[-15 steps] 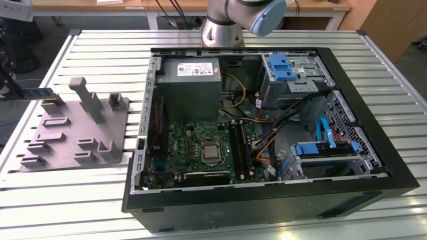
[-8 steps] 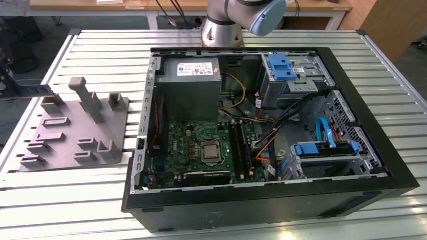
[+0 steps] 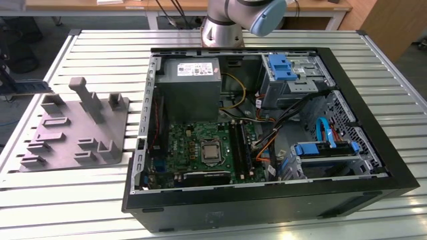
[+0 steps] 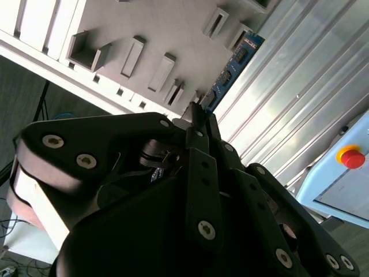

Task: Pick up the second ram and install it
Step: 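Pick up the second ram and move it above second insertion slot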

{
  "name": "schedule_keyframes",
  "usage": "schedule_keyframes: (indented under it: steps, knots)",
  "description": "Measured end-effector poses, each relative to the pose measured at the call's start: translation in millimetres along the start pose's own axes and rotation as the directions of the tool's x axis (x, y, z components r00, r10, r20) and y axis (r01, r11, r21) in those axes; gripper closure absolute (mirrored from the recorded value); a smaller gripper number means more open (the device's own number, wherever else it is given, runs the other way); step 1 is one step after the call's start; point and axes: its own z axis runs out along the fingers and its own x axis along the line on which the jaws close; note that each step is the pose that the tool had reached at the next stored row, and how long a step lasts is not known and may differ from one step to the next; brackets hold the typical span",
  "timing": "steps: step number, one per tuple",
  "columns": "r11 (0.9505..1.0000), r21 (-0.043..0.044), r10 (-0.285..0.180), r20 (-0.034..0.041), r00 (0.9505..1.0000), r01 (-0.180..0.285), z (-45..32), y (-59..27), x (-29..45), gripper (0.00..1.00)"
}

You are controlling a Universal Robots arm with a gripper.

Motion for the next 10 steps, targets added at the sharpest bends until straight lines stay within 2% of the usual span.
schedule_keyframes:
  steps: [10]
  knots:
    - [1.0,-0.0001,0.0,0.0,1.0,0.0,-10.2,0.2,-0.3,0.86]
